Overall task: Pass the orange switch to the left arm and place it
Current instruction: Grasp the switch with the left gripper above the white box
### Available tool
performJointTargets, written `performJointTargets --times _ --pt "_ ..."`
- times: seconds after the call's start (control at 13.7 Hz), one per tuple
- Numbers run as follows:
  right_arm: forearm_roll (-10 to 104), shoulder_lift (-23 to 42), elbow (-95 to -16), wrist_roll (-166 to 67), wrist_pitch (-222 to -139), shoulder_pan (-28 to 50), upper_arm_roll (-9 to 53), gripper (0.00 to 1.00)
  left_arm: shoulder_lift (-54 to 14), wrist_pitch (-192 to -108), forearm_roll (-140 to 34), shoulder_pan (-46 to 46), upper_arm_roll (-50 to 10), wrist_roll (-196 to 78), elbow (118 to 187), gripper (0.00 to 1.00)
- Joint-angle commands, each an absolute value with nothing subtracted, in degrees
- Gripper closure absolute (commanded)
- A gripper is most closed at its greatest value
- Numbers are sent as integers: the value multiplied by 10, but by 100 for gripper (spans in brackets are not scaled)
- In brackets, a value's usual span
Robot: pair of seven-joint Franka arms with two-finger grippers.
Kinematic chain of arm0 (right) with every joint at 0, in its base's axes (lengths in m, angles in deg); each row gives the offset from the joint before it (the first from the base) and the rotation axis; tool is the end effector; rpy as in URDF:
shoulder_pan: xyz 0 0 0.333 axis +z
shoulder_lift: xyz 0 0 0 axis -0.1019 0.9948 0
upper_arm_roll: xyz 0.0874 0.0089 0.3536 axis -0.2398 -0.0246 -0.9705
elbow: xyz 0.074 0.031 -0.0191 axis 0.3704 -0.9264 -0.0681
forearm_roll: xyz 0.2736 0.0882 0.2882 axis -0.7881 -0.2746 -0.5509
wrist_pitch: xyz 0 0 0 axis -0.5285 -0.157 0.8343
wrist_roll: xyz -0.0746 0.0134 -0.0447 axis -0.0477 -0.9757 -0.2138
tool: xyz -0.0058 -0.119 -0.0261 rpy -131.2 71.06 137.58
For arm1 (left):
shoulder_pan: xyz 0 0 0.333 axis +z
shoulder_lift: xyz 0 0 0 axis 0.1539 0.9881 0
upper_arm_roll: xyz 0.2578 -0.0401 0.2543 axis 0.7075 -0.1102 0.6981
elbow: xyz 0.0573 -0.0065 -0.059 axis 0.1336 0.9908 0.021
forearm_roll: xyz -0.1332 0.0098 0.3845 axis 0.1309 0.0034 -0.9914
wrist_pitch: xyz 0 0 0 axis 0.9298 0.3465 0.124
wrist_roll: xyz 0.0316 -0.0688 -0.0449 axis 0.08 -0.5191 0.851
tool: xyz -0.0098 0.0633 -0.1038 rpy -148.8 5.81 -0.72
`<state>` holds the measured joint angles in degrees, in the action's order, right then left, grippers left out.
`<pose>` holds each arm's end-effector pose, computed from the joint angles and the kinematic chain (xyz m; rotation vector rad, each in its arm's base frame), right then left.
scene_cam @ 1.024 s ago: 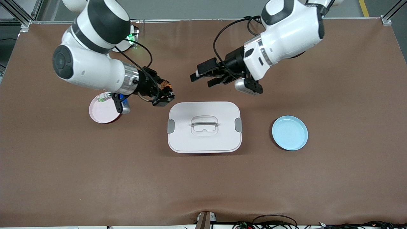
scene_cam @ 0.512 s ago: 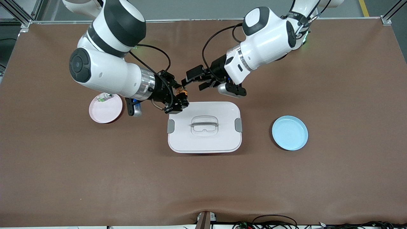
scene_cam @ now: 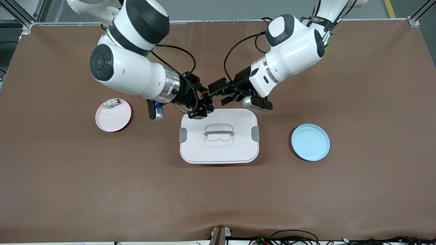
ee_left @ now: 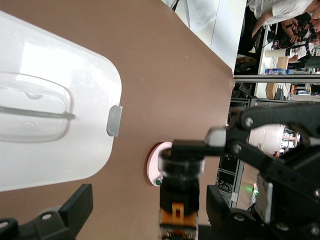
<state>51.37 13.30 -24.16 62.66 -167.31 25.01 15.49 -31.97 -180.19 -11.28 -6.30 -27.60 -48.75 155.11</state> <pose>0.6102 0.4376 0.5774 -2.0938 1.7598 0.6819 0.5451 -0.4313 0.5221 2.2165 0.2701 0.0809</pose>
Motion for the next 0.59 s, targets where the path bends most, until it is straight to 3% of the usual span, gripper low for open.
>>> performJointTargets --times 0.0,0.51 --pt "500 144 -222 651 -1680 263 161 100 -320 -1810 -73 -51 -280 -529 1554 0" --pt "500 153 -220 655 -1706 273 160 100 -318 -1818 -47 -70 -281 -531 1555 0"
